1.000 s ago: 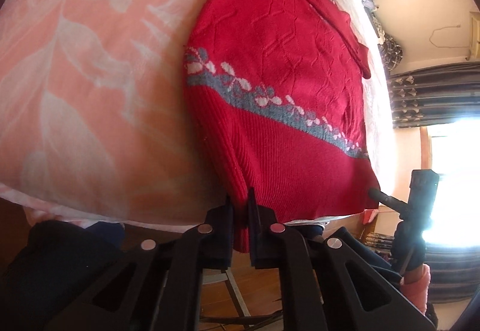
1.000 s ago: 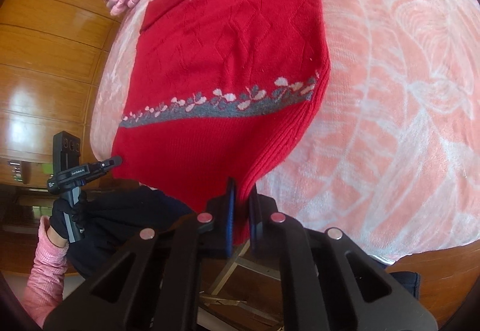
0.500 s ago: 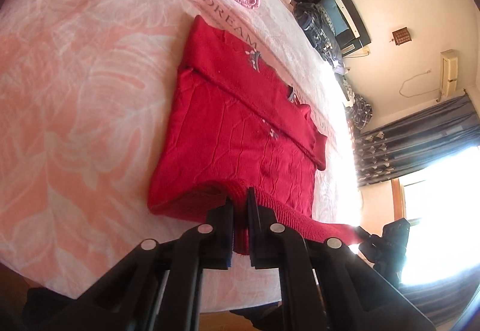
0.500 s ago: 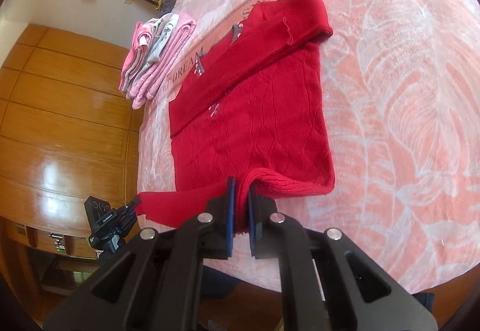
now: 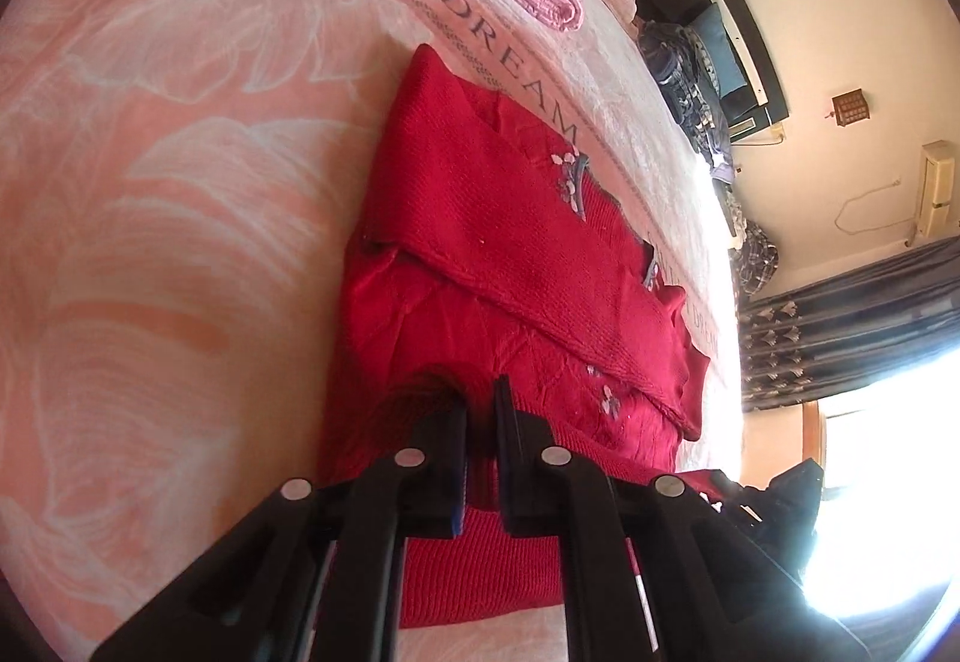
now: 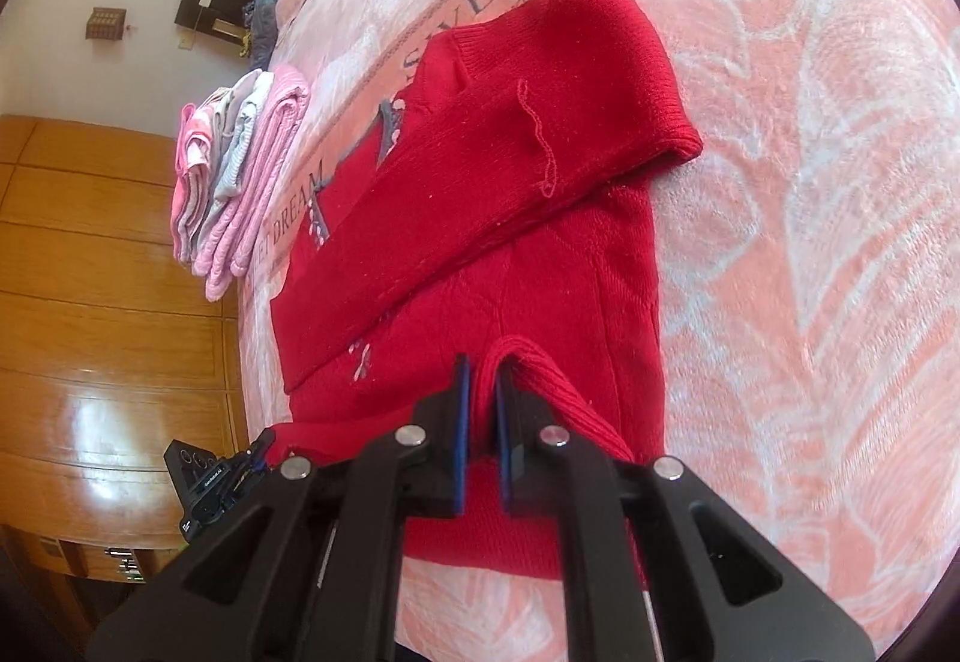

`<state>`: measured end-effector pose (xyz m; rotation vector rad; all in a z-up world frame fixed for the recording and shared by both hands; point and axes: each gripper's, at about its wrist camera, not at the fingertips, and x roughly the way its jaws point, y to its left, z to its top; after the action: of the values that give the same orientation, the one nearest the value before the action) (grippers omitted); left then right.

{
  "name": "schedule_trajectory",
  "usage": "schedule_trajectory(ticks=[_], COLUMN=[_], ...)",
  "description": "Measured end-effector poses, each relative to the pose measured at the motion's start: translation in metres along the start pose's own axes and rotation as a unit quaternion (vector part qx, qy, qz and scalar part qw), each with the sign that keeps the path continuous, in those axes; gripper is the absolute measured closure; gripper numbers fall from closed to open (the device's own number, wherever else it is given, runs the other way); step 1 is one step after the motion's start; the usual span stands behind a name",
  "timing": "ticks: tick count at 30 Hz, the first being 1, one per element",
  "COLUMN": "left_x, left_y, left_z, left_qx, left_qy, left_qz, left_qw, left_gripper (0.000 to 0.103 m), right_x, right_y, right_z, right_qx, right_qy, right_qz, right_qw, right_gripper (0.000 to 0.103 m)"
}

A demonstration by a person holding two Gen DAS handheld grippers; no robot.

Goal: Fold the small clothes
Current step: 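Lift the hem with the right tool and fold it toward the collar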

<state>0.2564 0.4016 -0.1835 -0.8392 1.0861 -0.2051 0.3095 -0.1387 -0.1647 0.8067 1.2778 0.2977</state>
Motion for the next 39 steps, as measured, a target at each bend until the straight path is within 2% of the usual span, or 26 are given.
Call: schedule_trajectory(ticks=[4,10,12,14,15,16,18,20,24,27,30,31,33,36,39], left_x=[0.020,0.017,0.015,0.010,0.004,-0.003,-0.014,-0.022,-0.014,0.005,0.025,0.030,0.040,0.050,0.052], left_y=[0.014,0.015,0.017,0.021,0.024,0.030,0.046,0.051,0.028,-0.004,-0.026,-0.030,-0.036,-0.040,-0.042], left_z=[0.018,0.036,0.039,0.043,0.047,0.052,0.063,0.067,0.063,0.055,0.049,0.047,0.044,0.038,0.036], left_qx=[-0.036,0.005,0.016,0.038,0.047,0.047,0.024,0.027,0.091,0.155,0.204,0.215,0.233,0.259,0.267], left_qy=[0.020,0.051,0.072,0.084,0.070,0.055,0.031,0.011,0.015,0.028,0.035,0.036,0.037,0.039,0.031], left_qz=[-0.031,-0.058,-0.068,-0.055,-0.040,-0.028,-0.026,-0.019,-0.012,0.011,0.037,0.051,0.081,0.103,0.107], left_qw=[0.9987,0.9970,0.9950,0.9942,0.9956,0.9970,0.9989,0.9994,0.9957,0.9874,0.9776,0.9745,0.9684,0.9597,0.9571], left_gripper=[0.094,0.092,0.091,0.090,0.087,0.084,0.083,0.083,0.083,0.082,0.075,0.070,0.067,0.064,0.066], right_x=[0.025,0.044,0.043,0.040,0.036,0.030,0.020,0.011,0.007,0.014,0.022,0.024,0.026,0.026,0.028], right_y=[-0.010,-0.021,-0.023,-0.025,-0.027,-0.029,-0.034,-0.035,-0.026,-0.016,-0.006,-0.003,0.004,0.014,0.021], right_z=[0.023,0.044,0.047,0.051,0.054,0.057,0.065,0.070,0.072,0.069,0.065,0.064,0.062,0.059,0.057], right_qx=[0.014,0.029,0.026,0.026,0.028,0.031,0.033,0.029,-0.006,-0.037,-0.063,-0.075,-0.099,-0.139,-0.175], right_qy=[0.005,0.015,0.015,0.012,0.001,-0.011,-0.030,-0.044,-0.044,-0.037,-0.028,-0.026,-0.024,-0.021,-0.012], right_qz=[-0.002,0.009,0.013,0.015,0.009,0.007,0.015,0.013,0.006,-0.014,-0.018,-0.022,-0.030,-0.036,-0.035], right_qw=[1.000,0.999,0.999,0.999,1.000,0.999,0.999,0.999,0.999,0.999,0.997,0.997,0.994,0.989,0.984], right_gripper=[0.095,0.090,0.089,0.085,0.068,0.060,0.062,0.062,0.062,0.062,0.062,0.062,0.061,0.061,0.061])
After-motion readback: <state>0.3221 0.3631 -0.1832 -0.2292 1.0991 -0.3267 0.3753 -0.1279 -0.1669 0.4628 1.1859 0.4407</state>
